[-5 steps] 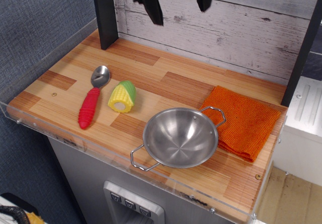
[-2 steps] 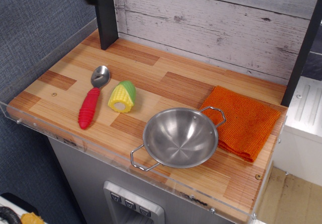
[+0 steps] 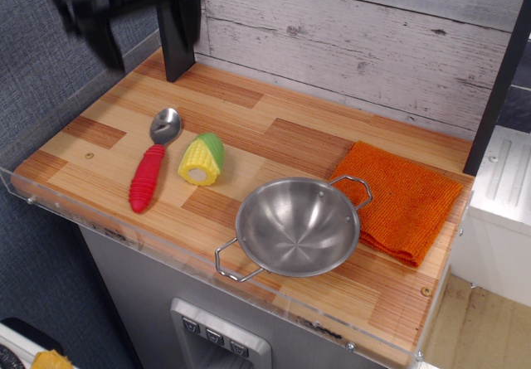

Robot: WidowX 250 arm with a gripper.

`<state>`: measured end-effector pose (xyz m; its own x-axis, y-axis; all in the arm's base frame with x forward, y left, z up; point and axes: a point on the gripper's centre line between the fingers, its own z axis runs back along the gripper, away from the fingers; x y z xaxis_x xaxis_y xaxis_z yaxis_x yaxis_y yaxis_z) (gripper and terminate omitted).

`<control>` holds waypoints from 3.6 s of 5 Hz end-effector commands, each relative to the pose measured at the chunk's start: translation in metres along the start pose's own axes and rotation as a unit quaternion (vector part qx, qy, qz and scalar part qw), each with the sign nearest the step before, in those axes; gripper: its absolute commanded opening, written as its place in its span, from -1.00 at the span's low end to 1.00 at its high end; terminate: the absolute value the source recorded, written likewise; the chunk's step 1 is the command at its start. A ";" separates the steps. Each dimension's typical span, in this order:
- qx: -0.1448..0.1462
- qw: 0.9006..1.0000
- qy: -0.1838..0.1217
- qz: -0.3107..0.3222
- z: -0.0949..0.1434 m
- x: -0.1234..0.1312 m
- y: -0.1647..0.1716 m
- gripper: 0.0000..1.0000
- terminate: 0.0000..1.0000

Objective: Put the corn on the orange rag.

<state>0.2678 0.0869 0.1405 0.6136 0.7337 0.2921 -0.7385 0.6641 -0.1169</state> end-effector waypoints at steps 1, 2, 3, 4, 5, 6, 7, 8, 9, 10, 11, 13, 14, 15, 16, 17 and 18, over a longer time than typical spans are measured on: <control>-0.013 1.000 -0.011 -0.012 -0.033 0.000 -0.013 1.00 -1.00; 0.002 1.000 0.007 -0.024 -0.053 -0.004 -0.014 1.00 -1.00; 0.011 0.999 0.023 -0.030 -0.068 -0.009 -0.012 1.00 -1.00; 0.024 0.999 0.032 -0.033 -0.078 -0.012 -0.009 1.00 -1.00; 0.039 0.998 0.038 -0.041 -0.090 -0.018 -0.010 1.00 -1.00; 0.051 0.996 0.053 -0.047 -0.101 -0.025 -0.014 1.00 -1.00; 0.057 0.996 0.052 -0.053 -0.104 -0.029 -0.018 1.00 -1.00; 0.057 0.996 0.049 -0.049 -0.103 -0.031 -0.018 1.00 -1.00; 0.060 0.996 0.043 -0.055 -0.102 -0.032 -0.019 -1.00 -1.00; 0.063 0.995 0.030 -0.064 -0.097 -0.032 -0.023 -1.00 -1.00; 0.065 0.995 0.022 -0.070 -0.094 -0.033 -0.025 -1.00 -1.00; 0.030 0.998 0.007 -0.061 -0.077 -0.029 -0.031 -1.00 -1.00; -0.021 0.999 -0.037 -0.034 -0.037 -0.011 -0.038 -1.00 -1.00; -0.047 0.995 -0.087 -0.019 0.005 0.004 -0.038 -1.00 -1.00; -0.072 0.992 -0.103 -0.020 0.024 0.009 -0.039 -1.00 -1.00; -0.092 0.991 -0.088 -0.048 0.022 0.005 -0.058 -1.00 -1.00; -0.104 0.990 -0.065 -0.073 0.014 -0.010 -0.082 -1.00 -1.00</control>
<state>0.3214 0.0205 0.1459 0.6823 0.6110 0.4015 -0.5703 0.7884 -0.2308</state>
